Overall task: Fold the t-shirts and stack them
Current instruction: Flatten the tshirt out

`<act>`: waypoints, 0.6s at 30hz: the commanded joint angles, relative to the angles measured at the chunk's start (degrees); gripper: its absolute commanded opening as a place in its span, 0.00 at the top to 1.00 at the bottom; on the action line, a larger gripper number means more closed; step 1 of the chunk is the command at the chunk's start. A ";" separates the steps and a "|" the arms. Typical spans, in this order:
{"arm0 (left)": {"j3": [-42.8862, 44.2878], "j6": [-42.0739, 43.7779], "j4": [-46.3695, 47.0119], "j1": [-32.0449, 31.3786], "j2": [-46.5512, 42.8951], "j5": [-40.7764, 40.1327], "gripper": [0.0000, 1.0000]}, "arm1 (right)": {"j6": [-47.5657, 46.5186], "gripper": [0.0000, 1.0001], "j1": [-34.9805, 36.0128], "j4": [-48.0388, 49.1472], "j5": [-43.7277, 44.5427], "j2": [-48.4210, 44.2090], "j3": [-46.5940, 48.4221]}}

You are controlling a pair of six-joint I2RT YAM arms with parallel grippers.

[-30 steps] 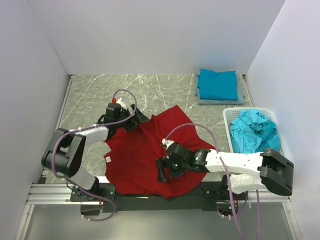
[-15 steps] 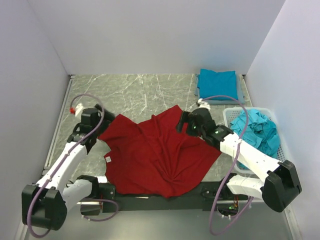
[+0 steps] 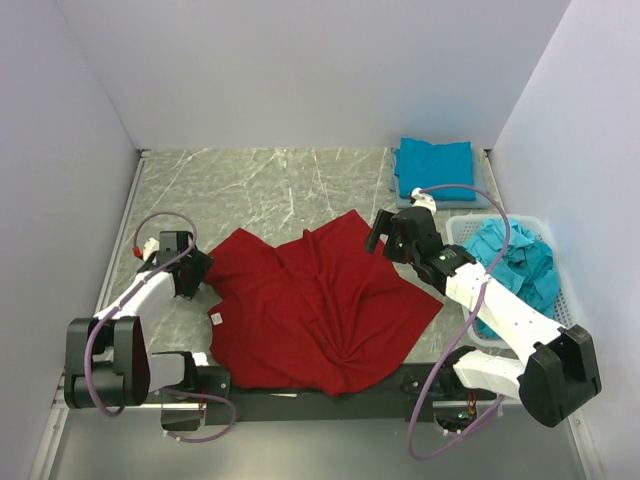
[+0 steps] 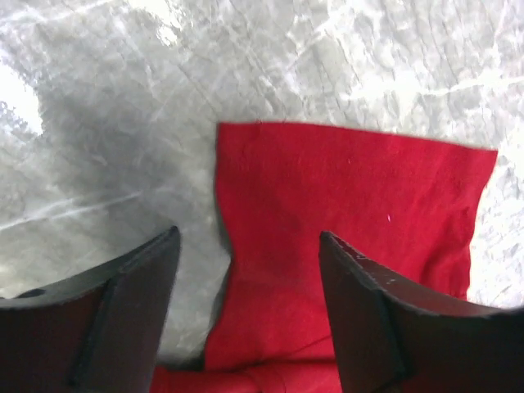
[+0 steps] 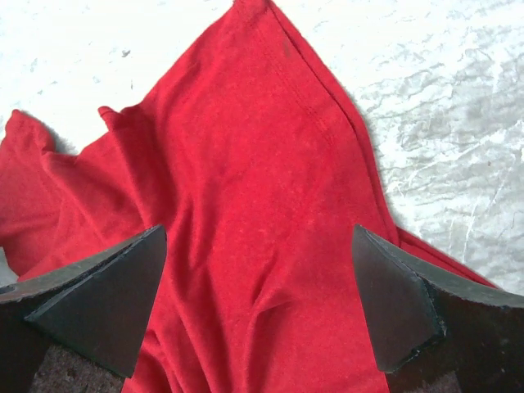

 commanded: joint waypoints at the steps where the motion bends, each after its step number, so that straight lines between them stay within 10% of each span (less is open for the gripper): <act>1: 0.33 -0.68 1.38 0.59 2.40 -1.54 0.27 | -0.79 0.00 -1.02 1.58 -0.83 -1.88 -0.75; 13: 5.25 2.74 6.48 0.77 14.44 -0.15 0.54 | -0.36 0.00 -2.08 1.32 -1.10 -1.71 -1.81; 18: 5.96 5.64 8.50 0.77 16.82 2.39 0.94 | -0.27 0.00 -2.78 1.58 -0.57 -1.80 -2.16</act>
